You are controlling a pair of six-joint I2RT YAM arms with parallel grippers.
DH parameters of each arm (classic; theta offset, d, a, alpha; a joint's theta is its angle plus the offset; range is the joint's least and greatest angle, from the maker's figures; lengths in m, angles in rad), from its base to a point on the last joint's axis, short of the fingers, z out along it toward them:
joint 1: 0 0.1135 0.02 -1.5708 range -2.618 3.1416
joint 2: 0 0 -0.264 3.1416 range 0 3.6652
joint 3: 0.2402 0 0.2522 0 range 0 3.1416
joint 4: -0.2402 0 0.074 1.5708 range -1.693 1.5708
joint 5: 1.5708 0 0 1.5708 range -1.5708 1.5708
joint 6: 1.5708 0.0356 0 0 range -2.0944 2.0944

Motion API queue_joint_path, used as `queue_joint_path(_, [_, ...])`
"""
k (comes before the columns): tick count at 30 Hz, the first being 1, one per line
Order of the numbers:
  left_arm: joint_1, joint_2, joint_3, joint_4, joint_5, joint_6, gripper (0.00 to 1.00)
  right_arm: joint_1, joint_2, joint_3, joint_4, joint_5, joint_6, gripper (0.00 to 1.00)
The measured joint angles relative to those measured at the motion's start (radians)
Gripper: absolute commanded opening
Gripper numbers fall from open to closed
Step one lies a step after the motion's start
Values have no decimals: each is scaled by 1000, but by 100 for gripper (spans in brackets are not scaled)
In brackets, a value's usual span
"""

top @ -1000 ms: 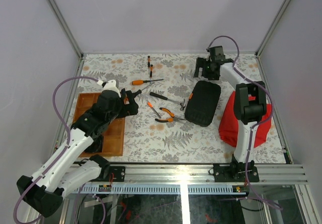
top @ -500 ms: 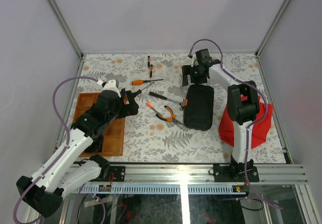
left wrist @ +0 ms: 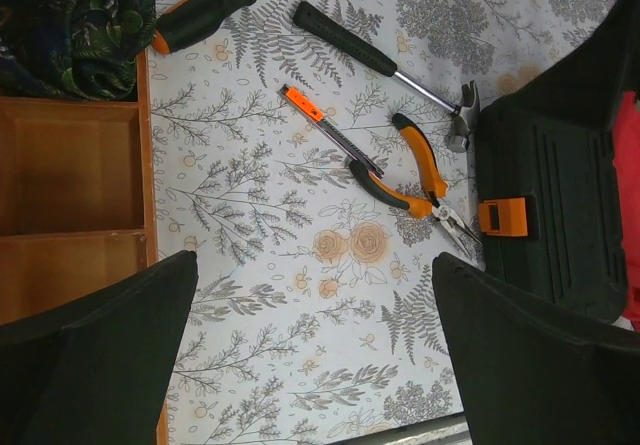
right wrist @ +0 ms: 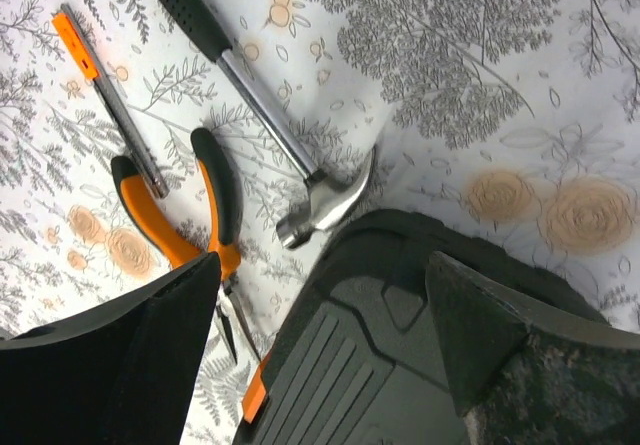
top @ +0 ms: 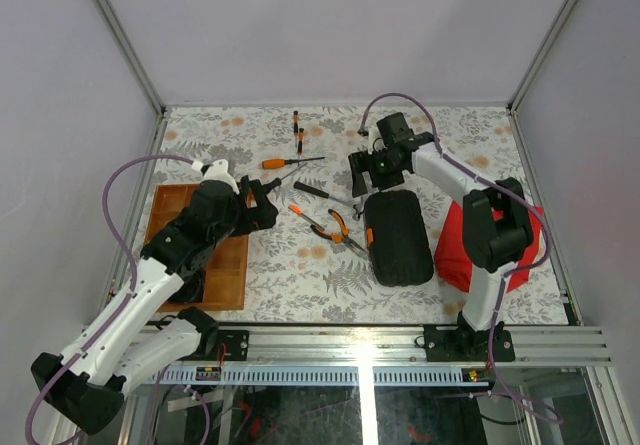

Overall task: Sort the tools into containers
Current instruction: Move the storage box to the center of the board.

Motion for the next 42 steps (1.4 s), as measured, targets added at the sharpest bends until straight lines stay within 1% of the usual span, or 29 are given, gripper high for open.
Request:
queue_joint_path(3, [0,-1,-6,0,1,-14,100,0,-70,-51,5,43,11,94])
queue_joint_path(7, [10,-1,-8,0,0,-23,100,0,-186,-121,40,186,53,97])
queue_joint_path(11, [34,-1,-8,0,2,-30,100,-5,-347,-250,98,326,123,98])
queue_joint_path(14, [55,-1,-13,0,8,-40,100,-21,-446,-364,140,381,183,99])
queue_joint_path(16, [72,3,-18,-1,17,-46,100,-50,-494,-449,173,376,217,98])
queue_joint_path(18, [82,10,-22,-1,25,-52,100,-100,-533,-542,201,340,246,98])
queue_joint_path(20, [88,14,-27,-1,36,-60,100,-146,-549,-619,225,293,270,97])
queue_joint_path(23, [89,15,-35,-1,44,-72,100,-175,-555,-707,269,216,306,95])
queue_joint_path(27, [90,21,-42,-1,44,-104,100,-173,-591,-762,325,142,341,93])
queue_joint_path(32, [91,50,-42,-18,24,-138,100,-174,-608,-811,379,119,393,89])
queue_joint_path(36, [91,44,-43,-27,13,-154,100,-166,-639,-853,416,115,440,87])
queue_joint_path(39, [91,32,-49,-27,19,-166,100,-137,-667,-891,444,113,480,87])
queue_joint_path(42, [91,37,-58,-26,30,-175,100,-66,-669,-905,465,117,529,87])
